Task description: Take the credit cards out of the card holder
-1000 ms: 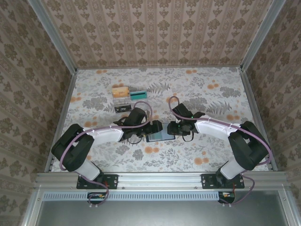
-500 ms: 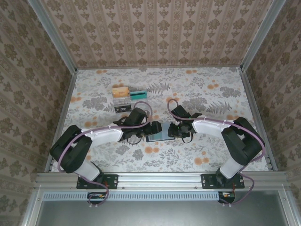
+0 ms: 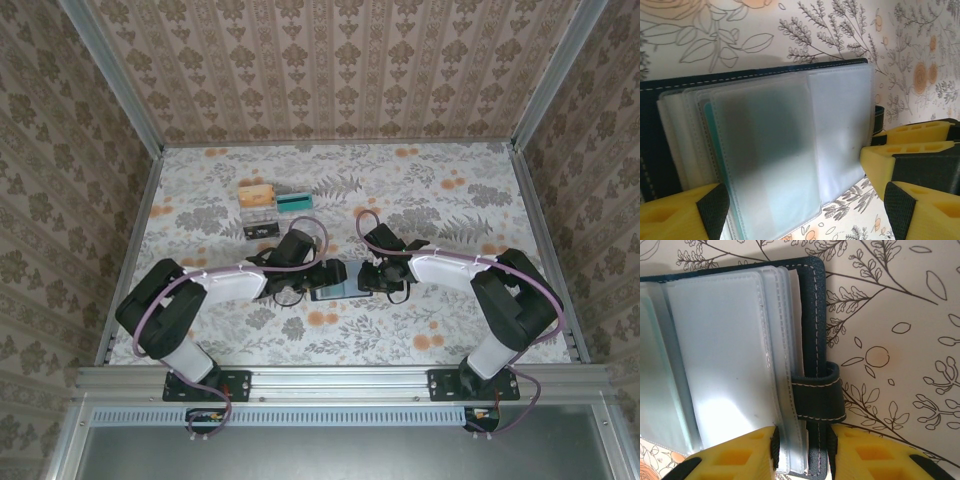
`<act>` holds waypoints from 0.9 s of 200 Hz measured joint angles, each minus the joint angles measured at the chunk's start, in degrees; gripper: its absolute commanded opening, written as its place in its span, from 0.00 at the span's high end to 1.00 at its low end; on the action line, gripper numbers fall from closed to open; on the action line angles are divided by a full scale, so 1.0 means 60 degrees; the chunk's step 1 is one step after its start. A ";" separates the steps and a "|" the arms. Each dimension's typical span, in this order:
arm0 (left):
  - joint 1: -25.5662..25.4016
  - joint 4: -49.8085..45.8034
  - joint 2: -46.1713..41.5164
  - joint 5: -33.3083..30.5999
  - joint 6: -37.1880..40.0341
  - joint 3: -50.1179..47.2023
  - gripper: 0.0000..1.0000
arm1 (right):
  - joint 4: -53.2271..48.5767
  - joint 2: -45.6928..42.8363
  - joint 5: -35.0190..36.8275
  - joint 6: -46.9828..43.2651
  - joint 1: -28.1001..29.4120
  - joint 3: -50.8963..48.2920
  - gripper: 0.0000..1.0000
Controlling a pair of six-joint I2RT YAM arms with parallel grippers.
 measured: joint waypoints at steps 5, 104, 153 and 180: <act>0.0000 0.0069 0.0029 0.0047 0.0000 0.0000 0.12 | 0.0000 0.0000 -0.0004 0.0000 0.0000 0.0004 0.66; -0.0080 0.0503 0.0153 0.0266 -0.0025 0.0073 0.00 | -0.0004 -0.0135 0.0076 0.0076 -0.0036 -0.0033 0.56; -0.0106 0.0466 0.0153 0.0288 -0.0022 0.0113 0.00 | -0.0171 -0.1588 0.0787 0.0135 -0.0583 -0.0357 0.50; -0.0102 0.0364 0.0149 0.0280 0.0015 0.0164 0.03 | -0.0171 -0.1942 0.0787 0.0073 -0.0685 -0.0353 0.52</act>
